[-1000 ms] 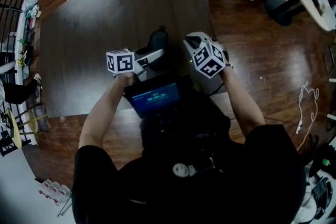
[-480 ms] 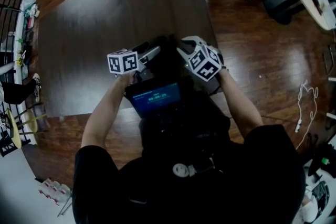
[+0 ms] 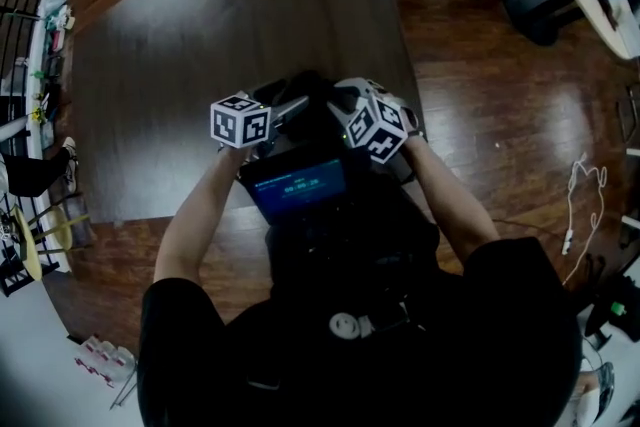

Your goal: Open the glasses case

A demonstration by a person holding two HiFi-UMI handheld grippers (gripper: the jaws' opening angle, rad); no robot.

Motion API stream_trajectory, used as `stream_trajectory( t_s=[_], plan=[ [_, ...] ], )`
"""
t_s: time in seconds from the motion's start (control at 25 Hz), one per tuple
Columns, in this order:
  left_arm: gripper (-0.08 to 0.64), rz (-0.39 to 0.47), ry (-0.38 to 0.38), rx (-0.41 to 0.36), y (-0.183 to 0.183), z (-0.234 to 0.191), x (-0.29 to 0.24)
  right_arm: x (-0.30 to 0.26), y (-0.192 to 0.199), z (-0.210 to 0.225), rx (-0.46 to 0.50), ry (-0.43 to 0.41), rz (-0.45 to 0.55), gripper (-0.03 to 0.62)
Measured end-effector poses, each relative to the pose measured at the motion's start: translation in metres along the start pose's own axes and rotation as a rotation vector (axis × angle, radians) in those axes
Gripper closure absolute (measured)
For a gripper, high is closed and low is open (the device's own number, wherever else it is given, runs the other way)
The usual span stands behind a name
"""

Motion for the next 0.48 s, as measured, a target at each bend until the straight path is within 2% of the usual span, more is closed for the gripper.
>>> stream_trajectory(
  t_s=[0.04, 0.08, 0.16, 0.28, 0.32, 0.36, 0.48],
  plan=[
    [0.251, -0.016, -0.025, -0.036, 0.001, 0.001, -0.001, -0.003, -0.005, -0.002, 0.002, -0.004, 0.011, 0.463],
    [0.337, -0.027, -0.062, -0.073, 0.002, 0.000, 0.000, -0.007, -0.009, -0.004, -0.006, -0.013, 0.023, 0.463],
    [0.558, -0.044, -0.144, -0.151, -0.001, -0.003, 0.003, -0.017, -0.018, -0.004, -0.008, -0.030, 0.042, 0.463],
    [0.560, -0.102, -0.191, -0.313, -0.009, -0.006, 0.004, -0.039, -0.026, -0.001, 0.013, -0.075, 0.011, 0.474],
    [0.560, -0.127, -0.193, -0.374, -0.009, -0.004, 0.004, -0.043, -0.026, -0.004, 0.017, -0.092, -0.019, 0.548],
    [0.560, -0.151, -0.187, -0.429, -0.008, -0.001, 0.003, -0.048, -0.024, -0.008, 0.025, -0.101, -0.056, 0.589],
    [0.560, -0.197, -0.142, -0.523, -0.004, 0.010, -0.003, -0.061, -0.017, -0.019, 0.069, -0.108, -0.160, 0.588]
  ],
)
Point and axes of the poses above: the fingertips, and each gripper's own axes: x backward along the fingers, z to its right, y out of its underside, the point moved 3 cm from there along x, backward along the fingers, and after that the axes turned 7 degrees about -z, right-handed, at the moved point
